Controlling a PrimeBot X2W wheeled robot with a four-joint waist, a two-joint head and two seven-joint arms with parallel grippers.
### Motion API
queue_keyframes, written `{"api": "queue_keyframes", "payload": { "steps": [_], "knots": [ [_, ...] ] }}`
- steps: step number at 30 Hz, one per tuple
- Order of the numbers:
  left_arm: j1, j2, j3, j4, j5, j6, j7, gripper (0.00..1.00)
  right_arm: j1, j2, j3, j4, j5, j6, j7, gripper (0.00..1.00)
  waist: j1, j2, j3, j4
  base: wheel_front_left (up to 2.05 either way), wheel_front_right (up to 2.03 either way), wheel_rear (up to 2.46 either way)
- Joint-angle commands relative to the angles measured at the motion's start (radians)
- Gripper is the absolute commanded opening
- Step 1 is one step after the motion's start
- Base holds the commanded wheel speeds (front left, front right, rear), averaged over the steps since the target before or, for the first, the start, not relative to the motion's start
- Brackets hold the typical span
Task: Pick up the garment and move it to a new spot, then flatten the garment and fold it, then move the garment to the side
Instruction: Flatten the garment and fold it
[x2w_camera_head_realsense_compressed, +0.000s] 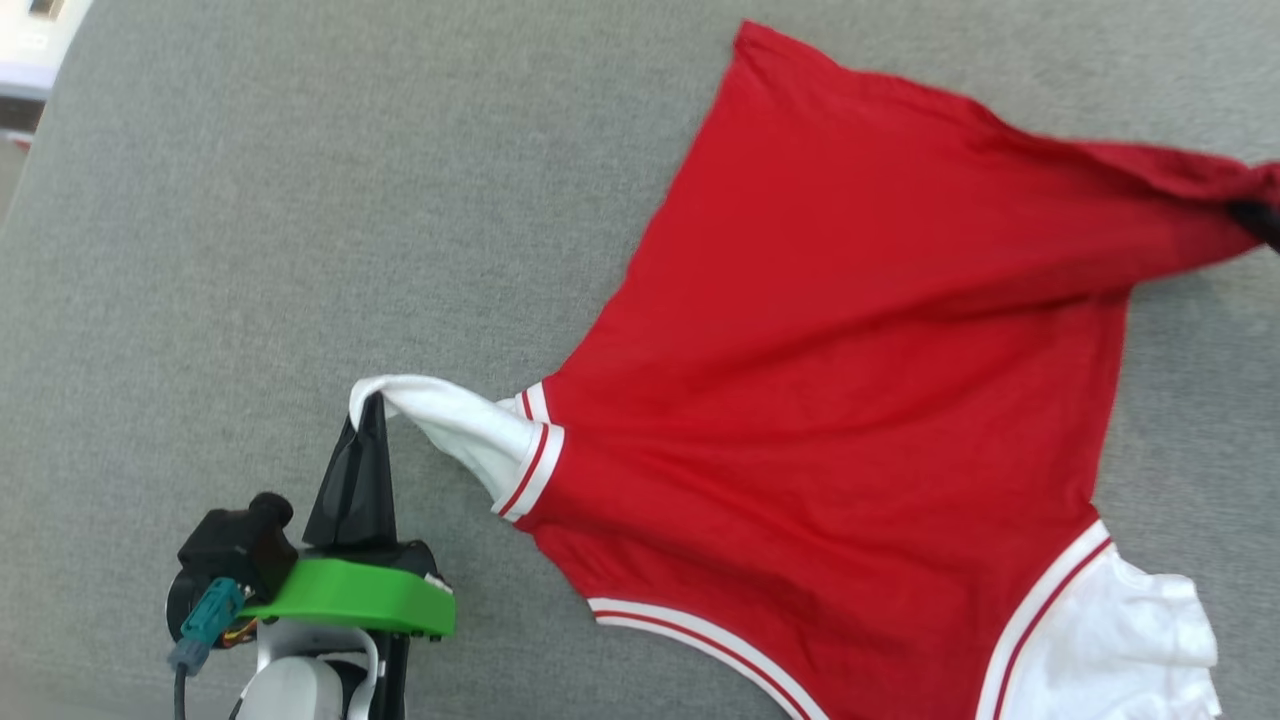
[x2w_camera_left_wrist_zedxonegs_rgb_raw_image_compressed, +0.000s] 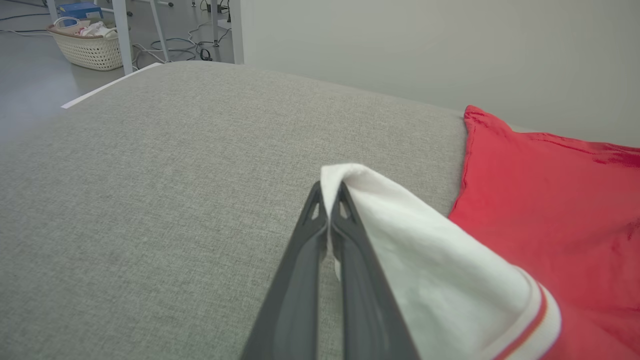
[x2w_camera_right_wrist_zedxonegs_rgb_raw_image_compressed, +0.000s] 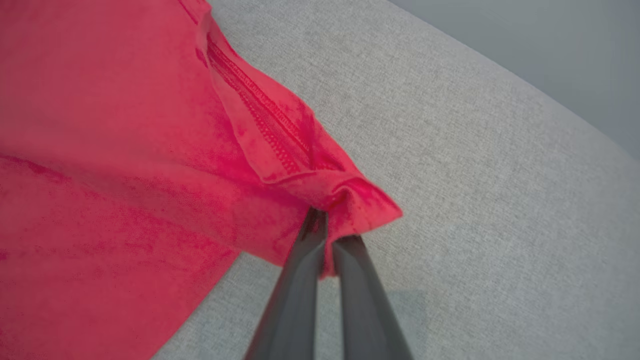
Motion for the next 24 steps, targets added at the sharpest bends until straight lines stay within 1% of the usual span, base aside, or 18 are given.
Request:
{"api": "queue_keyframes", "payload": {
  "steps": [1,5,7,9,14,17,19,22,24],
  "knots": [
    [0.016,0.009,0.006,-0.001,0.003,-0.002,-0.006,0.0,0.053,-0.03,-0.011,-0.016,0.014,-0.001,-0.03,0.0,0.0,0.0,-0.087,-0.068,0.0,0.0,0.0],
    [0.049,0.018,0.015,-0.004,-0.001,0.003,-0.004,0.0,0.205,-0.084,-0.048,-0.044,0.048,-0.001,-0.088,0.0,0.0,0.0,-0.122,-0.1,0.0,0.0,0.0],
    [0.063,0.023,0.019,-0.007,-0.003,0.007,-0.001,0.0,0.284,-0.097,-0.077,-0.051,0.065,-0.001,-0.119,0.0,0.0,0.0,-0.135,-0.115,0.0,0.0,0.0],
    [0.075,0.027,0.021,-0.012,-0.005,0.009,0.003,0.0,0.367,-0.103,-0.104,-0.059,0.077,-0.001,-0.144,0.0,0.0,0.0,-0.146,-0.128,0.0,0.0,0.0],
    [0.091,0.036,0.022,-0.025,-0.006,0.013,0.013,0.0,0.574,-0.095,-0.174,-0.091,0.092,-0.001,-0.19,0.0,0.0,0.0,-0.164,-0.146,0.0,0.0,0.0],
    [0.095,0.043,0.022,-0.032,-0.007,0.015,0.019,0.0,0.694,-0.076,-0.228,-0.11,0.087,-0.001,-0.203,0.0,0.0,0.0,-0.169,-0.152,0.0,0.0,0.0],
    [0.096,0.047,0.022,-0.036,-0.008,0.016,0.022,0.0,0.768,-0.052,-0.259,-0.124,0.079,-0.001,-0.198,0.0,0.0,0.0,-0.17,-0.154,0.0,0.0,0.0],
    [0.096,0.051,0.021,-0.04,-0.007,0.018,0.024,0.0,0.867,-0.005,-0.281,-0.143,0.056,-0.001,-0.171,0.0,0.0,0.0,-0.168,-0.153,0.0,0.0,0.0],
    [0.096,0.054,0.02,-0.041,-0.007,0.019,0.025,0.0,0.926,0.039,-0.301,-0.149,0.038,-0.001,-0.154,0.0,0.0,0.0,-0.167,-0.153,0.0,0.0,0.0]
  ]
}}
